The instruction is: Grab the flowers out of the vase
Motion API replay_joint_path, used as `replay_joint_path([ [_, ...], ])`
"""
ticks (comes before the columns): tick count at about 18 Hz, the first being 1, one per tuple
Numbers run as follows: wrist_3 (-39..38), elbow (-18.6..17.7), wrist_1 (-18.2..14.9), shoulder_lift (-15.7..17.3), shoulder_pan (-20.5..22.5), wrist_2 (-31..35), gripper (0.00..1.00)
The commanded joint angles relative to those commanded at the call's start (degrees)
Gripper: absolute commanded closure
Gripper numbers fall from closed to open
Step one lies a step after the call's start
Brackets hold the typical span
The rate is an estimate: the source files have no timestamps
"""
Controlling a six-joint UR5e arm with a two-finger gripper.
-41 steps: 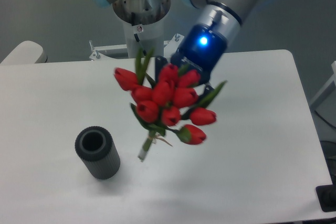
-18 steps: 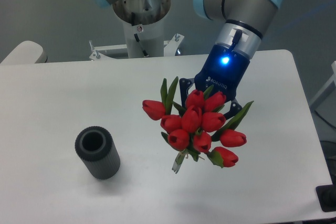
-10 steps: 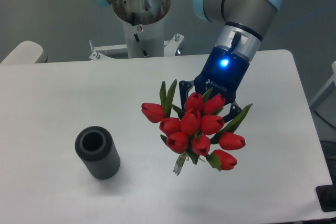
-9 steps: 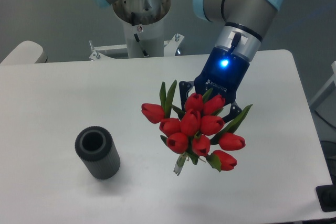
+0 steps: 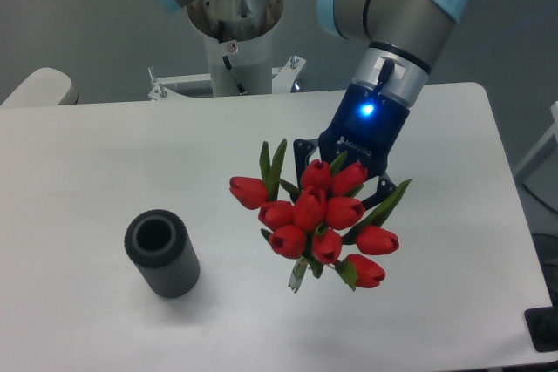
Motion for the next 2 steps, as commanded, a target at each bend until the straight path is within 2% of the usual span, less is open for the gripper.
replay_joint_path([
  [2,0.0,0.1,0.0,-0.1,-0.1,0.1,0.76],
])
